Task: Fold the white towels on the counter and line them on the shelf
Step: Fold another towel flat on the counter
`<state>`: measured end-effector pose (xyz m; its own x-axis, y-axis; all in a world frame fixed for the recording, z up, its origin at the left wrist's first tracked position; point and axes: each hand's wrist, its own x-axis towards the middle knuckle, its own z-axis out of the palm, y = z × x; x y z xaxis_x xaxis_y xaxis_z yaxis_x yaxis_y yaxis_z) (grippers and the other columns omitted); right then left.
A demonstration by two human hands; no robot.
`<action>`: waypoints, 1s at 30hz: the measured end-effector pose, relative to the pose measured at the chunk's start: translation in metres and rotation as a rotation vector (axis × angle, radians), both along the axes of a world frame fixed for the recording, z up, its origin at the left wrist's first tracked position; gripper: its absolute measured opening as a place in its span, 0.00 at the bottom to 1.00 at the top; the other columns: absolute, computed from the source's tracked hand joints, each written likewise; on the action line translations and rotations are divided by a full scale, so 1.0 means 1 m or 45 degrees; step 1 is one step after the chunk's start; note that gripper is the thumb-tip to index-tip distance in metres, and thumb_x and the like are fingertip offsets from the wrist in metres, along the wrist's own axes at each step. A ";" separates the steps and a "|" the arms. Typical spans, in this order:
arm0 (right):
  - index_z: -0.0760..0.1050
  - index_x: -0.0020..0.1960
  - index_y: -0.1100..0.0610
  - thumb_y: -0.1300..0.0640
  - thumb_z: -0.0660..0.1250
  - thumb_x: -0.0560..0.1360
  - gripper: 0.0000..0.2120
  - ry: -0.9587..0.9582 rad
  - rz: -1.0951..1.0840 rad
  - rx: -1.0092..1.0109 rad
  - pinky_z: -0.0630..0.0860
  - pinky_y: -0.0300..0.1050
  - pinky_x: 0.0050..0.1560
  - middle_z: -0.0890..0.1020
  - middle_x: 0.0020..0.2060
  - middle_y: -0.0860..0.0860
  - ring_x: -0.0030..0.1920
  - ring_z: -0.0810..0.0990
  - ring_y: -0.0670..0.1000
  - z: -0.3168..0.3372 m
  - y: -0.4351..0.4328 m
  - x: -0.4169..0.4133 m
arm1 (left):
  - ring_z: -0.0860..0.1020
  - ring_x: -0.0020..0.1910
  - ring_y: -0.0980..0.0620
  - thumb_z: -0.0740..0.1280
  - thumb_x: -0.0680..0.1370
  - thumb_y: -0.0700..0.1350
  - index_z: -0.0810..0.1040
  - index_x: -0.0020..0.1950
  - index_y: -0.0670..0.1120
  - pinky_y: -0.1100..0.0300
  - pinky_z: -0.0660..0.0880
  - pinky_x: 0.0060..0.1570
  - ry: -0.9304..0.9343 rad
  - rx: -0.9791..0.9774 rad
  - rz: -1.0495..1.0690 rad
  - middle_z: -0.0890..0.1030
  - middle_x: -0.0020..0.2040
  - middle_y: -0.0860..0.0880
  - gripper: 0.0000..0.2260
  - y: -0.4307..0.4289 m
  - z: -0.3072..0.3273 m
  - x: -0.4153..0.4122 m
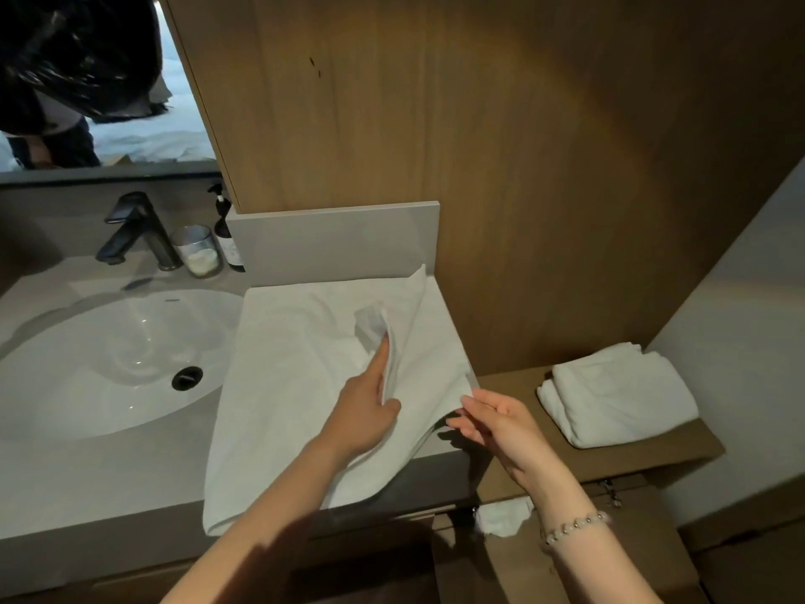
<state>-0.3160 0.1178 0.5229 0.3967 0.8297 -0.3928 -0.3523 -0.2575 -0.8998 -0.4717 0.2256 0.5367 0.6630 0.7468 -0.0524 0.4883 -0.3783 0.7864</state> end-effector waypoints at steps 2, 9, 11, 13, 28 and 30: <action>0.78 0.49 0.56 0.61 0.64 0.77 0.05 -0.009 -0.055 0.016 0.79 0.33 0.36 0.84 0.40 0.54 0.36 0.84 0.46 0.005 0.007 -0.004 | 0.74 0.47 0.54 0.60 0.79 0.42 0.36 0.72 0.64 0.62 0.71 0.53 0.128 0.137 -0.177 0.74 0.65 0.45 0.36 -0.003 -0.003 0.003; 0.81 0.48 0.57 0.58 0.64 0.77 0.07 -0.132 -0.098 0.026 0.78 0.33 0.35 0.84 0.38 0.52 0.37 0.82 0.45 0.005 0.011 -0.013 | 0.73 0.45 0.54 0.58 0.79 0.43 0.31 0.69 0.65 0.64 0.68 0.45 0.425 0.427 -0.483 0.76 0.58 0.45 0.38 -0.010 -0.016 0.007; 0.80 0.51 0.57 0.58 0.64 0.77 0.07 -0.128 -0.130 0.026 0.78 0.34 0.35 0.85 0.39 0.52 0.36 0.83 0.45 0.002 0.009 -0.013 | 0.73 0.43 0.53 0.58 0.79 0.43 0.29 0.66 0.67 0.62 0.69 0.44 0.461 0.472 -0.498 0.76 0.56 0.45 0.38 -0.008 -0.019 0.007; 0.78 0.54 0.55 0.59 0.65 0.77 0.08 -0.158 -0.175 0.034 0.78 0.34 0.36 0.85 0.40 0.53 0.37 0.83 0.46 -0.001 0.007 -0.012 | 0.74 0.41 0.52 0.58 0.79 0.43 0.27 0.65 0.67 0.60 0.72 0.45 0.490 0.509 -0.519 0.76 0.54 0.45 0.39 -0.007 -0.024 0.006; 0.80 0.45 0.59 0.62 0.67 0.75 0.04 -0.131 -0.380 0.033 0.79 0.34 0.36 0.82 0.33 0.54 0.32 0.81 0.45 -0.018 -0.023 -0.005 | 0.77 0.46 0.45 0.58 0.79 0.41 0.39 0.76 0.57 0.54 0.72 0.45 0.828 0.709 -0.513 0.75 0.51 0.44 0.35 -0.022 -0.025 0.022; 0.79 0.45 0.56 0.62 0.68 0.74 0.03 -0.140 -0.432 -0.057 0.78 0.33 0.35 0.83 0.35 0.53 0.35 0.82 0.46 -0.025 -0.023 -0.005 | 0.77 0.47 0.45 0.59 0.78 0.41 0.42 0.77 0.55 0.54 0.72 0.44 0.847 0.763 -0.546 0.74 0.54 0.44 0.34 -0.022 -0.030 0.020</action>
<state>-0.3211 0.0945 0.4976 0.6885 0.6267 -0.3650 -0.3259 -0.1823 -0.9277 -0.4514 0.2031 0.5068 0.8559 0.4751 -0.2041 0.4893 -0.8718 0.0226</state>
